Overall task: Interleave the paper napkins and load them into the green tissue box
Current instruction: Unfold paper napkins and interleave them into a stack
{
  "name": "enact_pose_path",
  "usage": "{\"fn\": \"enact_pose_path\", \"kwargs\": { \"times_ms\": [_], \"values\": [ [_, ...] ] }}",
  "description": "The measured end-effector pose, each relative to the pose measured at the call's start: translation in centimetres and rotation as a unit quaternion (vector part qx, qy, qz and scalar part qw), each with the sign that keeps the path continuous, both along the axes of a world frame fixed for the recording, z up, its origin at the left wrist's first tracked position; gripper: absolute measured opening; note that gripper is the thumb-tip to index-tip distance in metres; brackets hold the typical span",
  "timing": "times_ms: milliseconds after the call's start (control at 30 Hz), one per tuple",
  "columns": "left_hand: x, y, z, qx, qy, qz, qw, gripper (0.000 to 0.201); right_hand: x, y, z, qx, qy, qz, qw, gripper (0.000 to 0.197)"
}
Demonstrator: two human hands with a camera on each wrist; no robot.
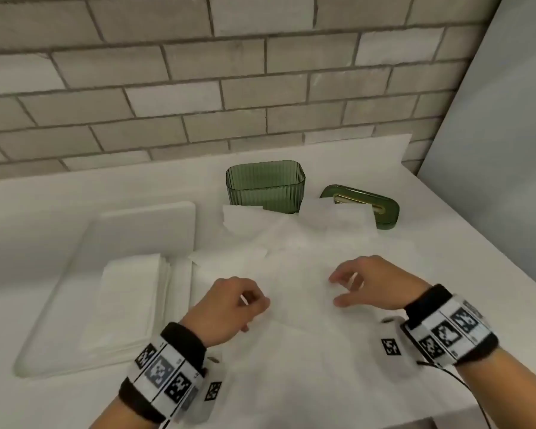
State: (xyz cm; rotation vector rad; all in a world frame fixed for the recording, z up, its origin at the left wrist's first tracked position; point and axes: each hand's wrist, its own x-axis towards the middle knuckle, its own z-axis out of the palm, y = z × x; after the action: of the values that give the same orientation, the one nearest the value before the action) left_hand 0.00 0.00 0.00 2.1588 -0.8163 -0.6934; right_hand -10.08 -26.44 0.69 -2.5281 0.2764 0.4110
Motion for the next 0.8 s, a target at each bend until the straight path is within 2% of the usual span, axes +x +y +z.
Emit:
{"fn": "enact_pose_path", "kwargs": {
  "times_ms": [67,133,233,300,400,500,567,733,800],
  "values": [
    [0.4,-1.6,-0.7,0.056,-0.023,-0.024,0.998,0.027,2.3,0.8,-0.7,-0.011,-0.020,-0.030,0.999,0.059],
    [0.9,-3.1,-1.3,0.119,-0.055,-0.060,0.990,0.042,4.3,1.6,-1.3,-0.039,-0.011,-0.024,0.999,0.079],
    [2.4,-4.4,-1.6,0.133,-0.051,-0.058,0.988,0.055,6.4,1.2,-2.5,-0.076,0.018,-0.035,0.996,0.092],
    [3.3,-5.0,-1.6,0.126,-0.041,-0.054,0.990,0.057,7.3,0.8,-2.5,-0.087,0.027,-0.042,0.995,0.081],
    [4.3,-5.6,-1.6,0.102,-0.026,-0.055,0.993,0.049,8.2,0.3,-2.1,-0.083,0.007,-0.035,0.996,0.048],
    [4.3,-5.6,-1.9,0.048,-0.028,-0.052,0.997,0.023,8.5,-0.2,-1.3,-0.052,-0.061,-0.021,0.997,0.025],
    [4.2,-5.5,-1.9,0.002,-0.025,-0.046,0.999,0.008,8.6,-0.4,-0.4,0.001,-0.096,-0.005,0.995,0.015],
    [4.0,-5.3,-1.3,-0.123,-0.026,0.018,0.992,0.017,9.3,-0.5,2.0,0.171,-0.153,0.019,0.973,0.017],
    [4.0,-4.8,-1.2,-0.159,-0.048,0.075,0.983,0.021,9.6,-1.0,2.3,0.194,-0.145,0.015,0.970,0.028]
  ]
}}
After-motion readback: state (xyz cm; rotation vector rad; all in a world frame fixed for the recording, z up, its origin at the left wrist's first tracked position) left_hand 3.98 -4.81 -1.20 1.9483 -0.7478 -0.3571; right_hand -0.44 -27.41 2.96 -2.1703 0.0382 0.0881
